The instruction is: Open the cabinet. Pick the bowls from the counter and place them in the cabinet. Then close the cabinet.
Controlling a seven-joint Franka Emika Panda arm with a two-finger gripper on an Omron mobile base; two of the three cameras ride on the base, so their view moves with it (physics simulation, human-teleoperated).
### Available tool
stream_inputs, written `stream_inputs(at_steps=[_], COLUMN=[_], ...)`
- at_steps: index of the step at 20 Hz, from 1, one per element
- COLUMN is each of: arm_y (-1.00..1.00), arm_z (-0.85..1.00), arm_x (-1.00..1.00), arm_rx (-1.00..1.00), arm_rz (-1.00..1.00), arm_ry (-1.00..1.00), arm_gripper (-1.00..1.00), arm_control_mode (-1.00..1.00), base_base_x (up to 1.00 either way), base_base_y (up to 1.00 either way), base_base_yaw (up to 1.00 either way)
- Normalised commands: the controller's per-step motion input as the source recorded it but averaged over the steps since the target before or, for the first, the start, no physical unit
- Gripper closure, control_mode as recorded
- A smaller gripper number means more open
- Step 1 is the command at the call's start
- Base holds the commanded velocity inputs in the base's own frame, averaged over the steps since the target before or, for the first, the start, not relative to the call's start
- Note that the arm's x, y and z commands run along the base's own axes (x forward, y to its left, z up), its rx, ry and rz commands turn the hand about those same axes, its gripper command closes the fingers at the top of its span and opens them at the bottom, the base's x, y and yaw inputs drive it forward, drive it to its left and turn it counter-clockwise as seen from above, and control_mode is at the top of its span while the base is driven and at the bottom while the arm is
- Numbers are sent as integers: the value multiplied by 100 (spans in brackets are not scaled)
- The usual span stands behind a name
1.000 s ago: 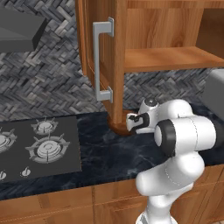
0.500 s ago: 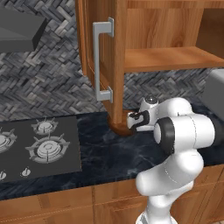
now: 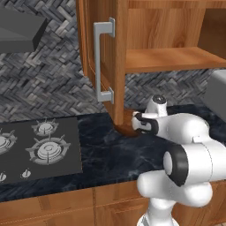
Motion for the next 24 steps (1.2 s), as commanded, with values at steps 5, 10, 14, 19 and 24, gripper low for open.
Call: stream_inputs(at_steps=[5,10,14,19,24], arm_y=[0,0,0,0,-1], arm_z=[75,59,58,58,58], arm_x=[-28,-53,-64,-72,-61], arm_rx=[13,10,7,4,2], arm_rz=[-17,-13,-9,-4,-3], arm_ry=[0,0,0,-5,-8], arm_gripper=[100,100,100,100,100], arm_control_mode=[-100,-100,-100,-100,-100], base_base_x=[0,0,0,0,0], base_base_y=[0,0,0,0,0], base_base_yaw=[0,0,0,0,0])
